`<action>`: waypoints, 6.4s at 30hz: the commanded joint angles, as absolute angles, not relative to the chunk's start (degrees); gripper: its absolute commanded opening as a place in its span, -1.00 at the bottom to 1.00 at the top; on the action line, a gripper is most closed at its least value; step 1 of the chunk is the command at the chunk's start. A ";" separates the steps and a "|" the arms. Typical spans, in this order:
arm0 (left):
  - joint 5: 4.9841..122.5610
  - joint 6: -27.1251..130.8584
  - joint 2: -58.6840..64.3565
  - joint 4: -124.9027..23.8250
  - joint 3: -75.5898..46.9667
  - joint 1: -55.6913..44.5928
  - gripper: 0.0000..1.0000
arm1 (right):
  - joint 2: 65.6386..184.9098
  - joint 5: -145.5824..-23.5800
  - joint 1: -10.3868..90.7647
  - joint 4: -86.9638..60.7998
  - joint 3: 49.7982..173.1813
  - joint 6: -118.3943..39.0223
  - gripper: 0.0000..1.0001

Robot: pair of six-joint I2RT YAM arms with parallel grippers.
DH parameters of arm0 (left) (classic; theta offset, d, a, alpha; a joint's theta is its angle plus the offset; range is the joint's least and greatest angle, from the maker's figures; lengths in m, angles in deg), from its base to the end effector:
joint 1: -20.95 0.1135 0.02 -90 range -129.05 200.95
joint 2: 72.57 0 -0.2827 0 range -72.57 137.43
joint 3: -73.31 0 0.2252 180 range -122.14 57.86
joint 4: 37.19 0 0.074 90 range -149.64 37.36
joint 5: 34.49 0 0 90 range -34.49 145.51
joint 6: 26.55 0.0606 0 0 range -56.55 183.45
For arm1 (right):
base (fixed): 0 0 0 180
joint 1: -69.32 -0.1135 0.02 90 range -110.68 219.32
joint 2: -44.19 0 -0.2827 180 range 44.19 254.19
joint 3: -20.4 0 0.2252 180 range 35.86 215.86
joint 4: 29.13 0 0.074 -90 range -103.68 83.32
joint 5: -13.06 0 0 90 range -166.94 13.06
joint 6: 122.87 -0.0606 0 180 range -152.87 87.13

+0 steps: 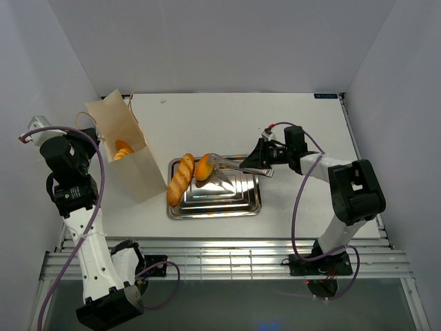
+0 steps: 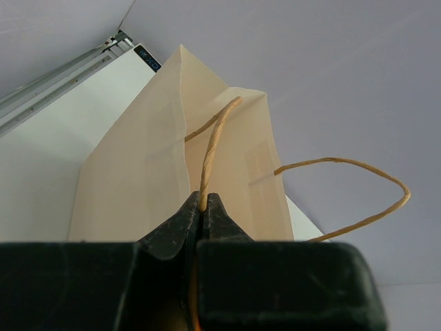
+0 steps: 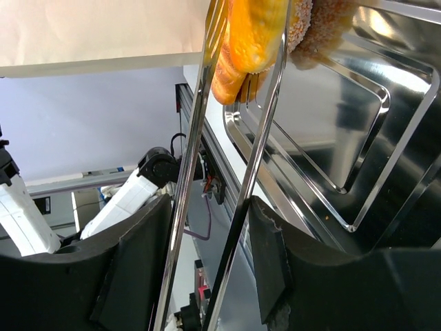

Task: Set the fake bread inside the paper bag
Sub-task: Pick up the fake bread from the plate, then place the fake bread in the paper bag.

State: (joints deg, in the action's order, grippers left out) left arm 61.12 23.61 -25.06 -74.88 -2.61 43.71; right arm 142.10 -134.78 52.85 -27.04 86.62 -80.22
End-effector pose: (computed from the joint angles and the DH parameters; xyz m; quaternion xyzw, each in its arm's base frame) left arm 0.1495 0.0563 0.4074 -0.3683 0.6668 -0.1329 0.6341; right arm 0.3104 0.1453 0.2161 -0.0141 0.8048 0.5801 0.1246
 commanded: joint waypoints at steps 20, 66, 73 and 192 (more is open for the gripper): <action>62.28 24.07 -25.99 -74.62 -2.08 43.71 -1.00 | 141.05 -133.28 53.32 -20.71 88.50 -73.39 0.09; 62.28 23.90 -26.07 -74.53 -1.82 43.71 -1.00 | 150.54 -137.93 52.35 -32.22 90.00 -79.62 -0.01; 62.45 23.90 -25.99 -74.44 -1.99 43.71 -1.00 | 150.37 -139.34 52.26 -38.02 88.59 -83.85 -0.44; 63.68 23.37 -27.74 -76.28 -4.46 43.71 -1.00 | 117.85 -133.79 45.05 -19.03 99.68 -86.92 -0.34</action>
State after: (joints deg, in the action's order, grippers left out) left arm 62.43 23.35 -27.14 -76.19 -2.52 43.71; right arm 116.66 -130.63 42.49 -21.16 105.77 -88.84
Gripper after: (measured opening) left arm 0.121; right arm 0.332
